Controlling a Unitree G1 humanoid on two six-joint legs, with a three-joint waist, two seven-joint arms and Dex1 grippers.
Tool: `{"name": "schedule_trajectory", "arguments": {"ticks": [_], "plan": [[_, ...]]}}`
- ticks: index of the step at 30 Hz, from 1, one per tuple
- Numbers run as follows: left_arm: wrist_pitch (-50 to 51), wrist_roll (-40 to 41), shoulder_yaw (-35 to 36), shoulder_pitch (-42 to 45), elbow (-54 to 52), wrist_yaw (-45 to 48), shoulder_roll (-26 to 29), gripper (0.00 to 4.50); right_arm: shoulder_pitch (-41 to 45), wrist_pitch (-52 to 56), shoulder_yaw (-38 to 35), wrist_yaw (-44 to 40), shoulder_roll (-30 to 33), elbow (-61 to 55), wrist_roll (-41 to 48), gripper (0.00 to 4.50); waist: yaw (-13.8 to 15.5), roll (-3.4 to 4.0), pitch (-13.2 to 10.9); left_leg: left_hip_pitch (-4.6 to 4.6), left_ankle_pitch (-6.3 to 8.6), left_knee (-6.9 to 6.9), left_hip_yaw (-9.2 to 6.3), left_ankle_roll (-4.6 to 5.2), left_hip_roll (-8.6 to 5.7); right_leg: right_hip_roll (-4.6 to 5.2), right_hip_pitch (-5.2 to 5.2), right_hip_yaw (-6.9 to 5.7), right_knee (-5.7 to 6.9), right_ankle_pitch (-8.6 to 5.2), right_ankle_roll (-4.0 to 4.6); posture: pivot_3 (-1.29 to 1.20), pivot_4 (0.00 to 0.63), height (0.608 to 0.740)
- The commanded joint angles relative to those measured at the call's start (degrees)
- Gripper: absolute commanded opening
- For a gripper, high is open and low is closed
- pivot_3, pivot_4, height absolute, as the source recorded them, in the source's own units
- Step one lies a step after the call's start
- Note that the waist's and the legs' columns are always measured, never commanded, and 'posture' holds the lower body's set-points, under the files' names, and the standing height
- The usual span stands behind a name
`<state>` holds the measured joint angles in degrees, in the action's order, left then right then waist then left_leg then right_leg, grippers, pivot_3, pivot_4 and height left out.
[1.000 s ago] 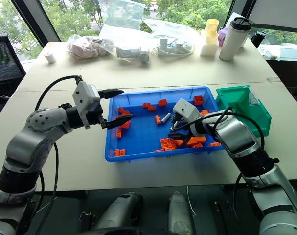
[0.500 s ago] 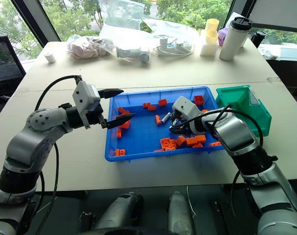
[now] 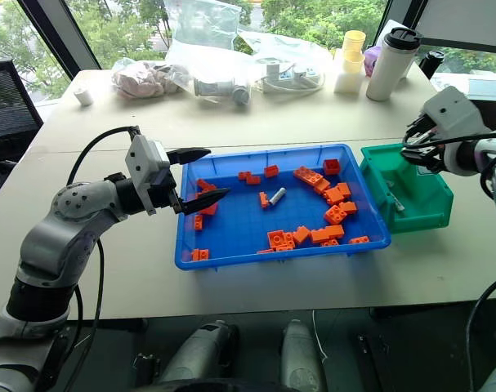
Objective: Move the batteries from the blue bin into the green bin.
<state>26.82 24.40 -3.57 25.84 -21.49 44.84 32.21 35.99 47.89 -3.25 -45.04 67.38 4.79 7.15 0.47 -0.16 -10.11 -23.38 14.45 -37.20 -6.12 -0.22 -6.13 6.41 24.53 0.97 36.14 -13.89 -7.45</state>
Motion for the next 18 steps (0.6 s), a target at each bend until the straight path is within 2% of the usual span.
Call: {"name": "schedule_trajectory", "arguments": {"ticks": [1, 5, 9, 10, 15, 18], "plan": [[-1.6, 0.7, 0.2, 1.7, 0.0, 1.6, -0.3, 4.5, -1.9, -3.6, -1.2, -1.4, 0.7, 1.4, -0.5, 2.21, -0.2, 0.0, 0.0, 0.01, 0.0, 0.0, 0.01, 0.01, 0.0, 0.0, -0.01, 0.01, 0.0, 0.0, 0.0, 0.0, 0.15, 0.74], [-1.9, 1.1, 0.9, 3.0, 1.3, 3.2, -0.3, 4.5, -2.5, -4.1, -1.3, -2.8, -0.8, 2.1, 0.7, 2.21, -0.4, 0.03, 0.0, 0.01, 0.03, 0.0, 0.03, 0.05, 0.0, 0.0, 0.01, 0.04, 0.04, 0.0, 0.0, 0.0, 0.15, 0.74], [-1.3, 2.3, 1.9, 3.5, 1.1, 4.3, -0.1, 4.5, -2.9, -4.8, -0.8, -2.9, -2.5, 1.9, 0.6, 4.23, -0.1, 0.02, 0.0, 0.01, 0.0, -0.01, 0.03, 0.0, 0.0, 0.0, 0.01, 0.04, 0.03, 0.0, 0.0, 0.0, 0.15, 0.74], [-1.1, 2.6, 2.1, 3.5, 1.1, 4.4, -0.1, 4.5, -2.8, -4.9, -0.7, -2.8, -2.7, 2.0, 0.5, 4.44, -0.1, 0.02, 0.0, 0.01, 0.0, -0.02, 0.03, 0.0, 0.0, 0.0, 0.01, 0.04, 0.03, 0.0, 0.0, 0.0, 0.15, 0.74], [0.0, 4.2, 3.7, 3.1, 0.3, 4.1, 0.9, 4.5, -0.1, -4.9, -0.7, -2.2, -4.1, 1.1, 0.2, 4.44, 0.1, 0.03, 0.0, 0.01, -0.01, -0.02, 0.03, -0.01, -0.01, 0.01, 0.01, 0.04, 0.04, 0.0, 0.0, 0.0, 0.15, 0.74], [1.3, 5.5, 4.8, 2.4, -0.6, 4.3, 2.1, 4.5, 4.2, -2.4, -0.5, -2.2, -7.8, -2.1, 3.0, 4.44, -0.2, 0.03, 0.0, 0.01, 0.0, -0.02, 0.03, -0.01, -0.01, 0.0, 0.02, 0.06, 0.03, 0.0, 0.0, 0.0, 0.15, 0.74]]}}
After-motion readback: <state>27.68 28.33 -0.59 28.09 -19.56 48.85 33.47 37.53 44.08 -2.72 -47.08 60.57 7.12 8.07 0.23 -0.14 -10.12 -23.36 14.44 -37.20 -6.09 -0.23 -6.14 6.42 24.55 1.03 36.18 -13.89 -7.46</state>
